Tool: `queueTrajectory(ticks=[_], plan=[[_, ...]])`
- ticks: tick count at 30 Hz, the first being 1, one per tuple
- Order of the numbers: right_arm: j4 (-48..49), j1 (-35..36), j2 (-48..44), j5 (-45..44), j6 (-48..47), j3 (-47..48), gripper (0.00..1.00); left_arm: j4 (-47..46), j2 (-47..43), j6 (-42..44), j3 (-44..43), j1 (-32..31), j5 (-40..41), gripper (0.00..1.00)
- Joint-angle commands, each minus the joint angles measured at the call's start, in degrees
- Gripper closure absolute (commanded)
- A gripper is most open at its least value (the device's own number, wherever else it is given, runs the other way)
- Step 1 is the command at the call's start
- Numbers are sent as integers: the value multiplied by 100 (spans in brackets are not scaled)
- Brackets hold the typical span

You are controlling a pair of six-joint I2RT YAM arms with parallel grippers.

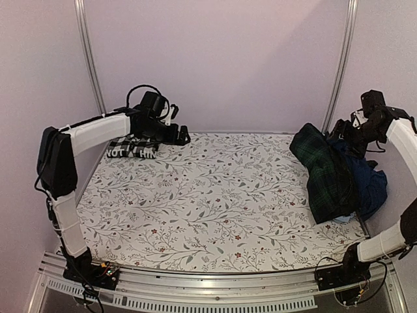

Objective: Fold and stack the mixed laundry pile
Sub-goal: Pick up the crumpled skirt from the bin.

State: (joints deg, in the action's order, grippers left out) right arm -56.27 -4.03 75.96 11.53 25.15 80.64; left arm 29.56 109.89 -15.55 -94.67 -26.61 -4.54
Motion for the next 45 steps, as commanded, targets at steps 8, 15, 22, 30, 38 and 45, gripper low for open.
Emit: queueTrajectory(ticks=[8, 15, 22, 30, 38, 45], plan=[[33, -97, 224, -565, 194, -943, 14, -91, 243, 39, -16, -95, -92, 0], [114, -281, 140, -955, 221, -758, 25, -91, 170, 89, 66, -90, -71, 0], [215, -821, 40, -871, 88, -833, 29, -84, 168, 131, 65, -91, -39, 0], [401, -855, 190, -905, -90, -989, 46, -67, 214, 127, 66, -91, -45, 0], [661, -854, 446, -912, -199, -1356, 53, -23, 268, 104, -45, -96, -39, 0], [620, -857, 585, -273, -344, -869, 99, 11, 292, 110, -136, -92, -30, 0]])
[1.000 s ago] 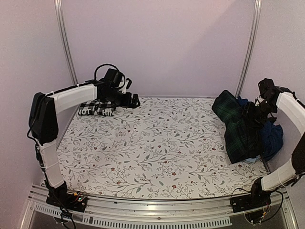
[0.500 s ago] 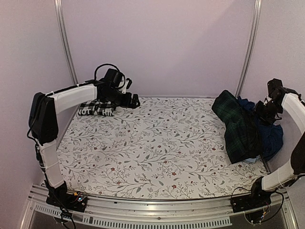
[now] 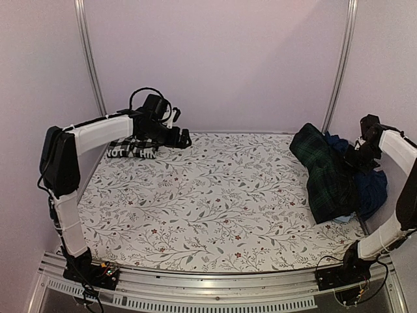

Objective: Fold and stack the mixed laundry pile
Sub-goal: Pick up the crumpled skirt from the bin.

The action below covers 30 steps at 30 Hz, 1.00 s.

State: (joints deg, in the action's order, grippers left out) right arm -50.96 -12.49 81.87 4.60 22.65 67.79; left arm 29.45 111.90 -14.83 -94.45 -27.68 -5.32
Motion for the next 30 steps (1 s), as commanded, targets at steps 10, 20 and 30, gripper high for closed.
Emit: queueTrajectory(ticks=[10, 20, 30], plan=[[312, -2, -396, 1919, -72, 1787, 100, 34, 126, -2, -303, 11, 66, 0], [1904, 496, -277, 4115, 646, 3036, 100, 144, 245, -118, -622, 81, 42, 0], [3252, 1881, 805, 4768, 1420, 4422, 100, 157, 52, -557, -512, 321, -85, 0]])
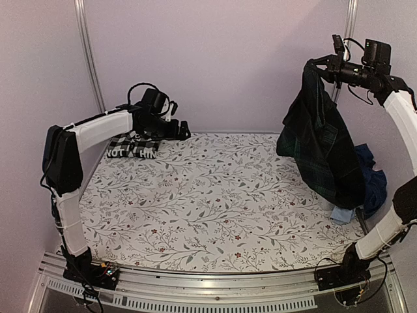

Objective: Fold and stack the mixed laundry pile
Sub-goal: Pick up the crumpled skirt from the bin, then pass from the right arm to the left

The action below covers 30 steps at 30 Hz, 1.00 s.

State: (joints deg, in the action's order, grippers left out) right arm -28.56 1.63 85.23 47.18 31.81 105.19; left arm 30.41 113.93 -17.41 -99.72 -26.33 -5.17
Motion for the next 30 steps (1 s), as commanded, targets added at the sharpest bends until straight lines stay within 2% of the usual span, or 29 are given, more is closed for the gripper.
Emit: queueTrajectory(ticks=[1, 7, 10, 11, 15, 19, 26, 28, 30], plan=[[1071, 665, 613, 570, 528, 941, 100, 33, -203, -393, 86, 235, -129, 0], [1720, 2061, 1939, 1120, 1006, 2724, 100, -571, -810, -1132, 944, 840, -761, 0], [2593, 2620, 2387, 1425, 1587, 3179, 100, -865, -1146, -1405, 1379, 1158, -1018, 0], [3147, 2750, 2505, 1554, 1849, 3258, 100, -926, -1230, -1445, 1501, 1226, -1036, 0], [4181, 3167, 2961, 1875, 2719, 3865, 100, -842, -1452, -1426, 1593, 1343, -922, 0], [4827, 3134, 3106, 2111, 3323, 3977, 100, -700, -1566, -1396, 1624, 1396, -822, 0], [4992, 2543, 2954, 2153, 3347, 3365, 100, -828, -1673, -1405, 1719, 1445, -1010, 0], [5028, 2295, 2915, 2107, 3362, 3368, 100, -1102, -1706, -1320, 1773, 1440, -1533, 0], [5143, 2156, 2962, 2130, 3485, 3457, 100, -1903, -1821, -1190, 1938, 1364, -2530, 0]])
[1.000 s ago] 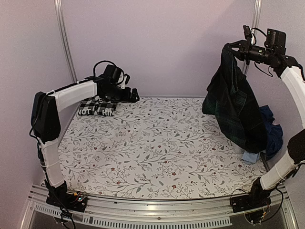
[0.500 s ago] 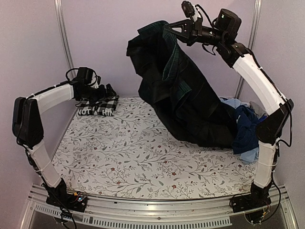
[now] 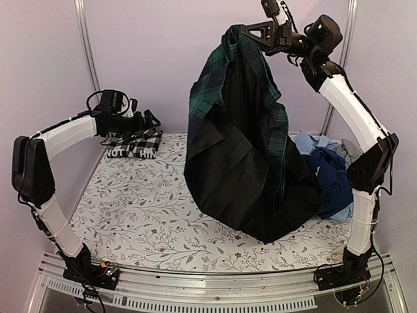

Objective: Fold and stack the mixed laundry pile
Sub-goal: Pass from the right arm to the left

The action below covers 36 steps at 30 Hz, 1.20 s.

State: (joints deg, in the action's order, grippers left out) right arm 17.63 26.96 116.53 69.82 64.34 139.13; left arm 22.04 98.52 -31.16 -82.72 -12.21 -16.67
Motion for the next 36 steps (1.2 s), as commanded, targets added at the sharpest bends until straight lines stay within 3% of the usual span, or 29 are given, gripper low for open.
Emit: queueTrajectory(ticks=[1, 7, 13, 25, 30, 33, 34, 35, 36], plan=[[595, -391, -124, -98, 320, 69, 100, -1423, -372, 261, 320, -174, -1717, 0], [629, -357, -190, 127, 339, -383, 100, -2564, -688, 1530, 403, -1439, -2387, 0], [629, -324, -342, 289, 319, -805, 100, -4689, -665, 1488, 949, -2059, -2614, 0], [641, -150, -702, 505, 264, -1553, 100, -3993, 992, 2063, -1685, -3069, -1246, 0], [667, -125, -793, 592, 281, -1617, 100, -3959, 1463, 1981, -2328, -3199, -1498, 1], [670, -146, -869, 583, 266, -1787, 100, -4103, 1522, 1905, -2488, -3221, -2083, 20], [672, -155, -921, 563, 240, -1875, 100, -4151, 1527, 1864, -2549, -3238, -2246, 32], [671, -173, -956, 547, 227, -1964, 100, -4209, 1511, 1835, -2577, -3260, -2307, 52], [672, -192, -1000, 530, 207, -2050, 100, -4243, 1477, 1819, -2613, -3271, -2285, 80]])
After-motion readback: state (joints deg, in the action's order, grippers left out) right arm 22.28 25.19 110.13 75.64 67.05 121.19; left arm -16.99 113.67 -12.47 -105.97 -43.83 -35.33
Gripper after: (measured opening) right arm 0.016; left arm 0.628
